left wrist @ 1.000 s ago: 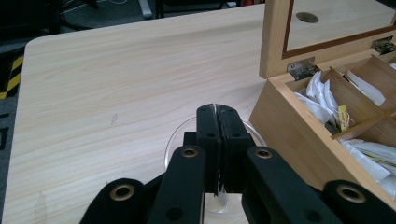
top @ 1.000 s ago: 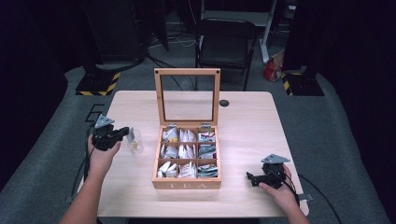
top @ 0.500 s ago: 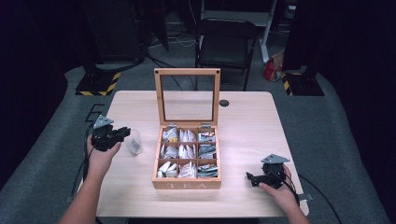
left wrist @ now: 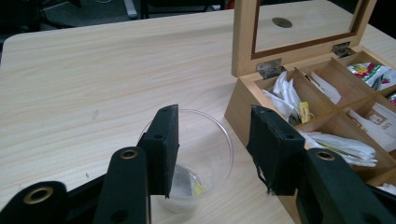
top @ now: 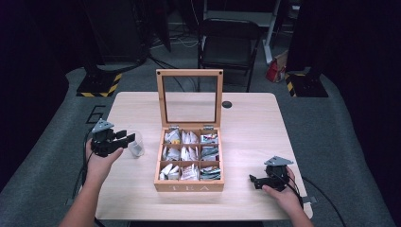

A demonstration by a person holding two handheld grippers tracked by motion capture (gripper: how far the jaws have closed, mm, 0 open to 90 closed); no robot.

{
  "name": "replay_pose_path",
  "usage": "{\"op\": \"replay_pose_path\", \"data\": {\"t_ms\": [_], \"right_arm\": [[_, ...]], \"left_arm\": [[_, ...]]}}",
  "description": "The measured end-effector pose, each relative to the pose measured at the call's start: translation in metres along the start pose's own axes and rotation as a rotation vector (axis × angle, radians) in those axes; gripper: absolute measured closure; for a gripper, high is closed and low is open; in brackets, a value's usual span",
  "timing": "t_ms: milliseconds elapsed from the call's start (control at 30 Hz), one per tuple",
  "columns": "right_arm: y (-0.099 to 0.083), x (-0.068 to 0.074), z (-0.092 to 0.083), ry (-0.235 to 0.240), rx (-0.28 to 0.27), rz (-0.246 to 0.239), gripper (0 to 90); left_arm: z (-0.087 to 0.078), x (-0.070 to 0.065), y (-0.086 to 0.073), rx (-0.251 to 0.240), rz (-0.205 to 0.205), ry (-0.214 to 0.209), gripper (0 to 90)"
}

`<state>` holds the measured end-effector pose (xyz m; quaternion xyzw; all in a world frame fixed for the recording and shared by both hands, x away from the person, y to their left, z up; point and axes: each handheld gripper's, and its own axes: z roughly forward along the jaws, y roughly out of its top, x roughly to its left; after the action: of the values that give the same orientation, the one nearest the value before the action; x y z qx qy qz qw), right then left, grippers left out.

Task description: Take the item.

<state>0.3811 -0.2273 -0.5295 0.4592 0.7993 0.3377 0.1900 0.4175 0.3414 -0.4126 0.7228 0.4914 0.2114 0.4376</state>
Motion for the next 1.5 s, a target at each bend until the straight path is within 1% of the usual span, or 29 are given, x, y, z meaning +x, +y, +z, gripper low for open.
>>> {"op": "replay_pose_path", "data": {"t_ms": [133, 167, 300, 367, 400, 500, 567, 633, 733, 867, 933, 967, 1067, 1133, 1367, 1400, 1500], "right_arm": [[0.000, 0.000, 0.000, 0.003, -0.001, -0.003, 0.0], [0.000, 0.000, 0.000, 0.001, 0.000, 0.003, 0.0], [0.000, 0.000, 0.000, 0.003, -0.002, -0.003, 0.0], [0.000, 0.000, 0.000, 0.002, -0.001, 0.000, 0.0], [0.000, 0.000, 0.000, 0.003, -0.001, -0.002, 0.0], [0.000, 0.000, 0.000, 0.003, -0.001, -0.001, 0.0], [0.000, 0.000, 0.000, 0.003, -0.001, 0.000, 0.0], [0.000, 0.000, 0.000, 0.003, -0.001, 0.000, 0.0], [0.000, 0.000, 0.000, 0.003, -0.001, -0.001, 0.0], [0.000, 0.000, 0.000, 0.003, -0.001, -0.001, 0.0], [0.000, 0.000, 0.000, 0.001, 0.000, 0.003, 0.0], [0.000, 0.000, 0.000, 0.003, -0.001, -0.003, 0.0], [0.000, 0.000, 0.000, 0.001, 0.000, 0.003, 0.0], [0.000, 0.000, 0.000, 0.003, -0.002, -0.003, 0.0], [0.000, 0.000, 0.000, 0.003, -0.001, -0.002, 0.0], [0.000, 0.000, 0.000, 0.003, -0.002, -0.003, 0.0], [0.000, 0.000, 0.000, 0.003, -0.001, -0.001, 0.0]], "left_arm": [[-0.004, -0.002, -0.001, -0.001, -0.004, -0.002, 50.7], [-0.005, -0.002, -0.001, 0.003, 0.001, -0.005, 50.4], [-0.008, -0.003, -0.002, 0.001, 0.002, -0.004, 49.6], [-0.009, -0.003, -0.002, 0.012, 0.013, -0.001, 49.4], [-0.009, -0.003, -0.002, 0.010, 0.013, 0.003, 49.3], [-0.013, -0.005, -0.002, 0.014, 0.021, -0.006, 48.5], [-0.015, -0.007, -0.004, 0.004, 0.017, -0.008, 47.8], [-0.018, -0.007, -0.005, 0.017, 0.030, -0.014, 46.7], [-0.022, -0.010, -0.010, 0.006, 0.029, -0.022, 44.7], [-0.025, -0.015, -0.016, 0.014, 0.038, -0.027, 41.8], [-0.026, -0.017, -0.020, 0.008, 0.031, -0.032, 40.0], [-0.027, -0.018, -0.022, 0.013, 0.032, -0.035, 39.3], [-0.027, -0.020, -0.028, 0.026, 0.035, -0.041, 39.1], [-0.028, -0.021, -0.032, 0.030, 0.036, -0.038, 39.1], [-0.029, -0.020, -0.047, 0.041, 0.035, -0.044, 39.1], [-0.029, -0.020, -0.050, 0.043, 0.036, -0.040, 39.1], [-0.029, -0.018, -0.057, 0.043, 0.018, -0.033, 39.1]]}}
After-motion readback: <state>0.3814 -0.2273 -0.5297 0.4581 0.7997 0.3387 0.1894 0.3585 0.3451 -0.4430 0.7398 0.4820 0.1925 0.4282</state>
